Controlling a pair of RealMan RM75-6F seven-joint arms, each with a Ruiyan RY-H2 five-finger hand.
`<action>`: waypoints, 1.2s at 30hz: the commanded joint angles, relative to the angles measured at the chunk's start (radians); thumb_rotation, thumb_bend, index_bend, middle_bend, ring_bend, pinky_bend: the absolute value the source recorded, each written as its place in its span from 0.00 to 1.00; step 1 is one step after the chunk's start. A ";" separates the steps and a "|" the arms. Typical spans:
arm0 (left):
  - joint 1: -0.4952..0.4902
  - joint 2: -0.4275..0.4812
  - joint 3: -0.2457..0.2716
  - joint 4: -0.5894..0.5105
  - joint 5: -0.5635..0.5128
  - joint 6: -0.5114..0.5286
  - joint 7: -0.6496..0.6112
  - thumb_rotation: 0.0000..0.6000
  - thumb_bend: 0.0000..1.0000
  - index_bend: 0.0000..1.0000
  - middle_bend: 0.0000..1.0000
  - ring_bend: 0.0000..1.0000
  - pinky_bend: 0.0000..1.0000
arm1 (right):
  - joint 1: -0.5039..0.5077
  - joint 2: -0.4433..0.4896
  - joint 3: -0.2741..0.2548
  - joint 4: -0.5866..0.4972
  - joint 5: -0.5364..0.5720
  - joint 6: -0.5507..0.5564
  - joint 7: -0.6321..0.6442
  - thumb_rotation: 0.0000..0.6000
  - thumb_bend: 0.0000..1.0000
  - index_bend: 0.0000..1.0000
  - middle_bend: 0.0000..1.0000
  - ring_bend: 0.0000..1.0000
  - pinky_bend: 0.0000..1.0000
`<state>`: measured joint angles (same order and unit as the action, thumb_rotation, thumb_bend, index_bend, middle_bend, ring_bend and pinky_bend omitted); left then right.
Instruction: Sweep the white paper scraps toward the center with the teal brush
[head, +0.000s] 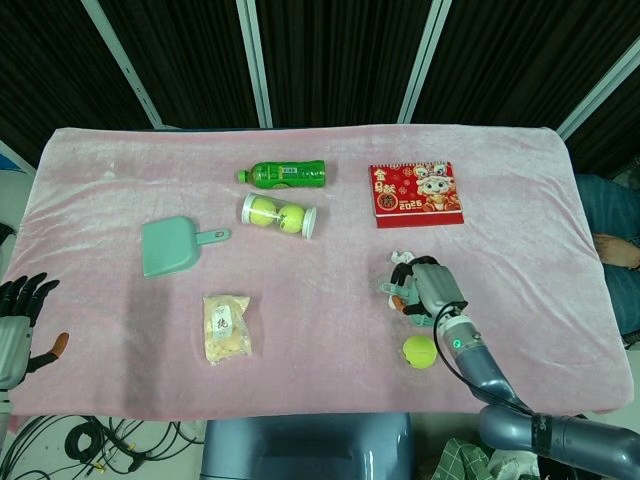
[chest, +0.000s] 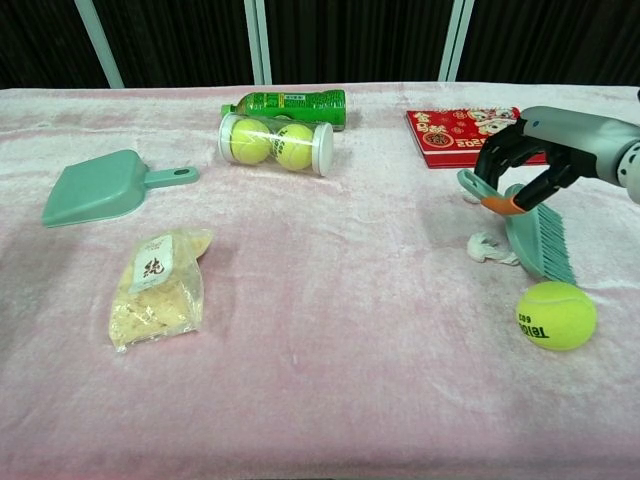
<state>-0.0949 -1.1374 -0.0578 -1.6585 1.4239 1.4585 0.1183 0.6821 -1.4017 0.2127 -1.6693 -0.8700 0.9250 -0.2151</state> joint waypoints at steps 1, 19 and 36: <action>0.000 0.000 0.000 0.000 0.000 0.000 0.000 1.00 0.31 0.16 0.08 0.01 0.05 | 0.012 -0.003 0.011 -0.003 -0.005 -0.016 0.013 1.00 0.31 0.52 0.55 0.26 0.15; -0.001 0.006 0.002 -0.002 0.000 -0.006 -0.010 1.00 0.31 0.16 0.08 0.01 0.07 | 0.088 -0.031 0.137 0.074 -0.115 -0.279 0.352 1.00 0.31 0.54 0.56 0.27 0.15; -0.001 0.006 0.003 -0.002 0.001 -0.006 -0.009 1.00 0.31 0.16 0.08 0.01 0.07 | 0.051 0.068 0.176 0.302 -0.460 -0.211 0.691 1.00 0.33 0.55 0.56 0.27 0.15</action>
<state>-0.0962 -1.1313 -0.0548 -1.6605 1.4250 1.4528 0.1088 0.7259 -1.3755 0.4123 -1.4592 -1.3545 0.7290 0.5947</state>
